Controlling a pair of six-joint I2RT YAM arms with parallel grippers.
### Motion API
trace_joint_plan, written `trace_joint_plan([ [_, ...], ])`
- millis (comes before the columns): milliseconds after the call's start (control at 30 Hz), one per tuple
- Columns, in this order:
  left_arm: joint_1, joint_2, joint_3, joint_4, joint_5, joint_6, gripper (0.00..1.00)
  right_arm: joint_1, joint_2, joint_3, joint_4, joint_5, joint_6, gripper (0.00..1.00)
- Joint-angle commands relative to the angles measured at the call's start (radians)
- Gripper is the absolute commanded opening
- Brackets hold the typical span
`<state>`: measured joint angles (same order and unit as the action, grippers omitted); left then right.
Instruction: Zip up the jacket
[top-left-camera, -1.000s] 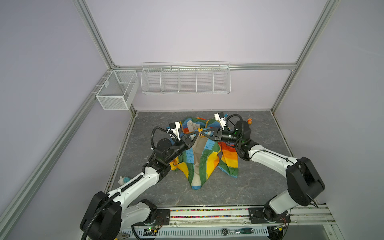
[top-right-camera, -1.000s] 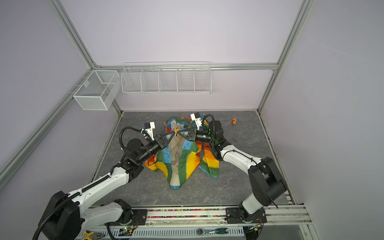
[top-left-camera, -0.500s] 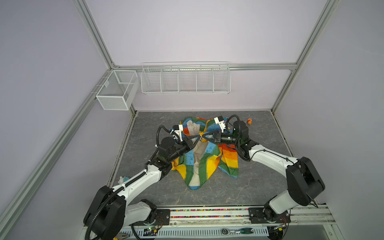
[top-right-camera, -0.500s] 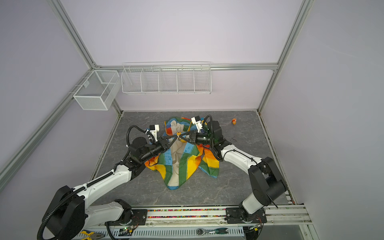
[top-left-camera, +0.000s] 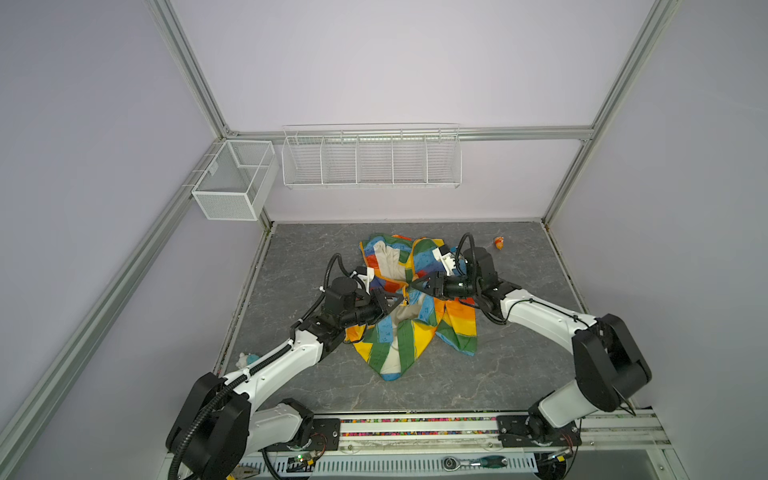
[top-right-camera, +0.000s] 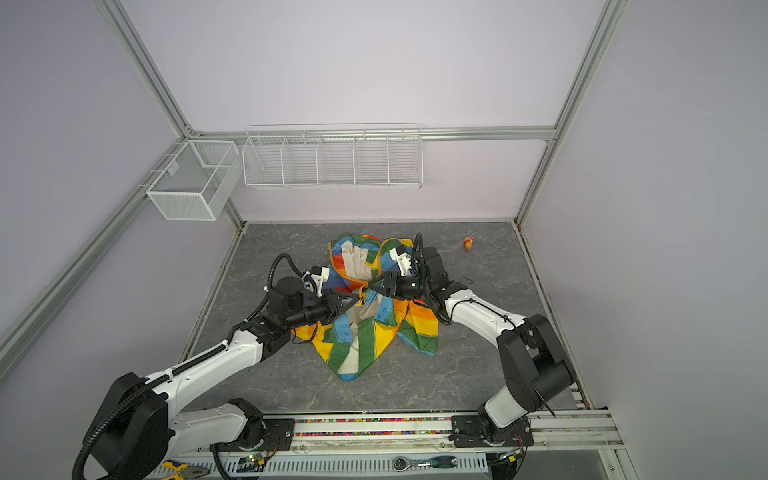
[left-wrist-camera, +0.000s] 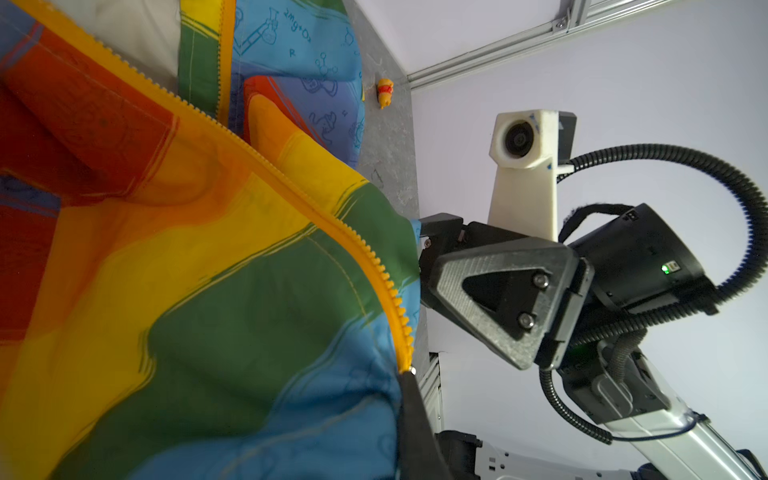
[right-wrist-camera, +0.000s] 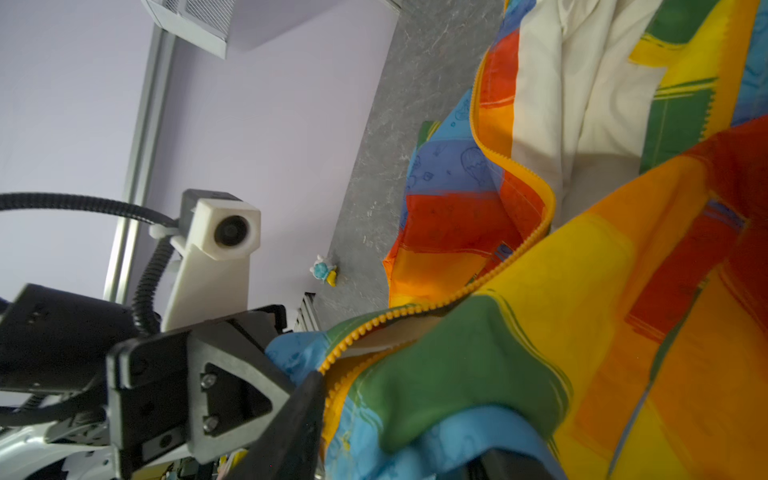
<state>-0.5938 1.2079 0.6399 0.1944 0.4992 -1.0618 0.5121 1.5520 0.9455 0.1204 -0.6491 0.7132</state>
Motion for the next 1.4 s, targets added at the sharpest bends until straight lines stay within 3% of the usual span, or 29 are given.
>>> trace_joint_plan([
  [0,0.007,-0.014,0.053,-0.061,0.027,0.008,0.0,0.0,-0.073,-0.031,-0.161,0.007,-0.126,0.62],
  [300,0.027,-0.02,0.087,-0.123,0.046,0.027,0.0,-0.007,-0.261,-0.097,-0.398,0.071,-0.266,0.7],
  [467,0.035,-0.031,0.096,-0.166,0.065,0.037,0.0,-0.001,-0.333,-0.024,-0.572,0.179,-0.38,0.71],
  [633,0.04,-0.052,0.099,-0.194,0.074,0.041,0.0,0.094,-0.278,0.14,-0.726,0.274,-0.491,0.61],
  [867,0.042,-0.066,0.1,-0.204,0.085,0.039,0.0,0.252,-0.137,0.32,-0.759,0.303,-0.533,0.54],
  [1033,0.041,-0.065,0.099,-0.197,0.104,0.038,0.0,0.286,-0.067,0.368,-0.74,0.308,-0.534,0.44],
  [1367,0.041,-0.072,0.089,-0.184,0.123,0.028,0.0,0.292,-0.026,0.372,-0.711,0.316,-0.53,0.43],
])
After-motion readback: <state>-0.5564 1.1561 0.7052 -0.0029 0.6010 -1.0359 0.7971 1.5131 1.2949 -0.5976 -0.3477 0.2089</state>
